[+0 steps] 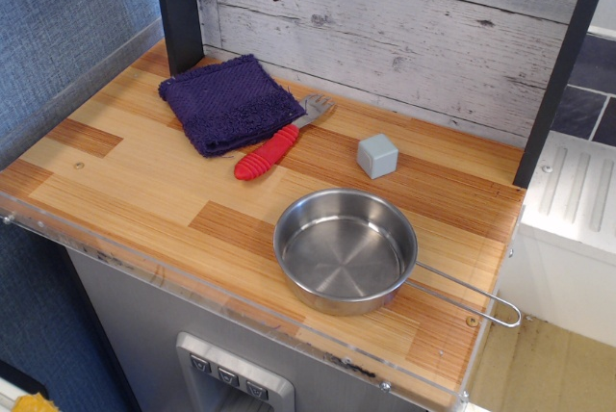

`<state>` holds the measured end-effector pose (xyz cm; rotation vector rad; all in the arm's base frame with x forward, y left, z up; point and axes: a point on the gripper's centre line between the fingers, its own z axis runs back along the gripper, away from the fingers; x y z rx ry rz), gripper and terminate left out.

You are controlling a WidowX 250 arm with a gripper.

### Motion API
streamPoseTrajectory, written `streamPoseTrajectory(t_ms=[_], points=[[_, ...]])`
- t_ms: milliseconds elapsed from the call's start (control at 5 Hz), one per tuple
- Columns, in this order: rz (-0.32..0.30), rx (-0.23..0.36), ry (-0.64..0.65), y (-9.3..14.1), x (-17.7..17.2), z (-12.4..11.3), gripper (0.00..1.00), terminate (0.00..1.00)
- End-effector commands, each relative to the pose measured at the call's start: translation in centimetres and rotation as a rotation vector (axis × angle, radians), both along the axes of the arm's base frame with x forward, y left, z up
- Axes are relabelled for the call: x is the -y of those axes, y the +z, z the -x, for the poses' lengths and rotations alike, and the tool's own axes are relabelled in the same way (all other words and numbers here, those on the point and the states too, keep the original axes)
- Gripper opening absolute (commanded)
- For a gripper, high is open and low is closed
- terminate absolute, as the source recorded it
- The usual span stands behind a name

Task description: Put the fork on top of the cloth.

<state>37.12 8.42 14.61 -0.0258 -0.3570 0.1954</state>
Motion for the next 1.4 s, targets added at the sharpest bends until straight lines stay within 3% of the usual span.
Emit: streamPoseTrajectory(t_ms=[0,600,1200], points=[[0.0,0.0,0.0,0.0,0.0,0.0,1.0,0.0],[-0.066,-0.034,-0.202,-1.7,4.9,3.7,1.0,0.0],[-0.173,-0.081,-0.187,-5.9,3.1,3.8,1.0,0.0]])
